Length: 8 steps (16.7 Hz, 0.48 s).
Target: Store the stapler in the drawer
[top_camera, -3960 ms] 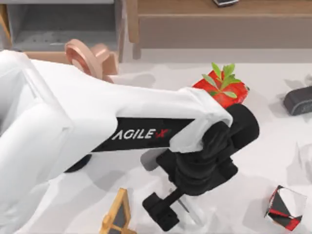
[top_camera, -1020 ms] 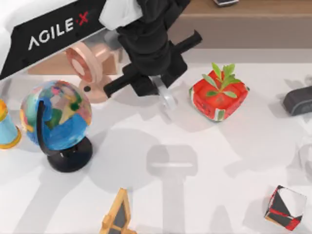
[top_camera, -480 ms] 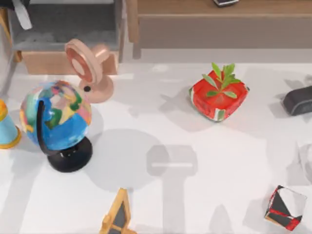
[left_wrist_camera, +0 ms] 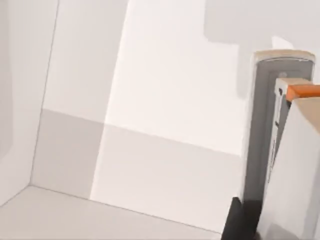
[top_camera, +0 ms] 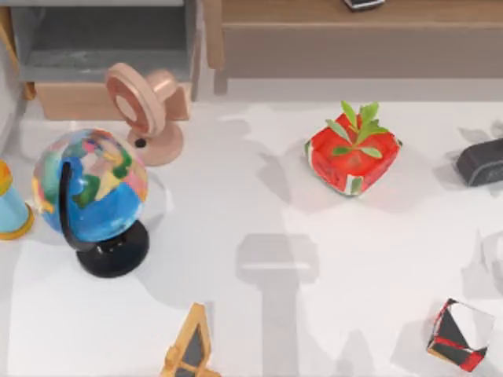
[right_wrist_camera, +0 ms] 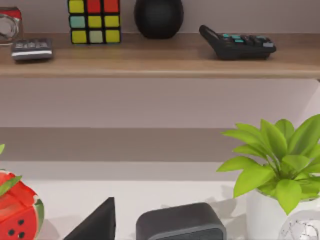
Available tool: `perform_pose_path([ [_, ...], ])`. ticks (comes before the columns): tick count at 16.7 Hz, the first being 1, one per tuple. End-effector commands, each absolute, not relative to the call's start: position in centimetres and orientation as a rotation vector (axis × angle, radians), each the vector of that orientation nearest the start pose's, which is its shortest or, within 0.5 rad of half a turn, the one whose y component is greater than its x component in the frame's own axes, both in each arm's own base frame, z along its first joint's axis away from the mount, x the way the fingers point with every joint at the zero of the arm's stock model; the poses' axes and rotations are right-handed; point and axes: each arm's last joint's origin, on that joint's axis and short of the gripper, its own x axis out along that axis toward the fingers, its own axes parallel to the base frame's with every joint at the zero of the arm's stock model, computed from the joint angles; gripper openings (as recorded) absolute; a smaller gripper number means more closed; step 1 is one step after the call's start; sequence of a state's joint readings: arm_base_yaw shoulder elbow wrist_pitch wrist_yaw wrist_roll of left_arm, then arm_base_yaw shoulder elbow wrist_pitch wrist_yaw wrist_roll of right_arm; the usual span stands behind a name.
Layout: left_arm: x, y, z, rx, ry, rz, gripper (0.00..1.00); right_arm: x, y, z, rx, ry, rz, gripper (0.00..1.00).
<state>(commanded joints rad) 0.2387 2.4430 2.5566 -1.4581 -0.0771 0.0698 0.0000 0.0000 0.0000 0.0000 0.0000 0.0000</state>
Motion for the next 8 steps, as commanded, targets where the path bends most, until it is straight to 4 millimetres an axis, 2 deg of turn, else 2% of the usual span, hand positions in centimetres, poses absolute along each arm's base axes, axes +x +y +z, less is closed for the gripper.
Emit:
perform_pose_path([
  [2, 47.4, 14.9, 23.4, -0.034, 1.414, 0.181, 0.00, 10.6, -0.1, 16.0, 0.000, 0.000, 0.000, 1.00],
  [4, 47.7, 16.5, 20.8, -0.020, 1.470, 0.116, 0.00, 10.6, -0.1, 16.0, 0.000, 0.000, 0.000, 1.00],
  [8, 47.9, 17.6, 17.0, -0.001, 1.553, -0.006, 0.00, 10.6, -0.1, 16.0, 0.000, 0.000, 0.000, 1.00],
])
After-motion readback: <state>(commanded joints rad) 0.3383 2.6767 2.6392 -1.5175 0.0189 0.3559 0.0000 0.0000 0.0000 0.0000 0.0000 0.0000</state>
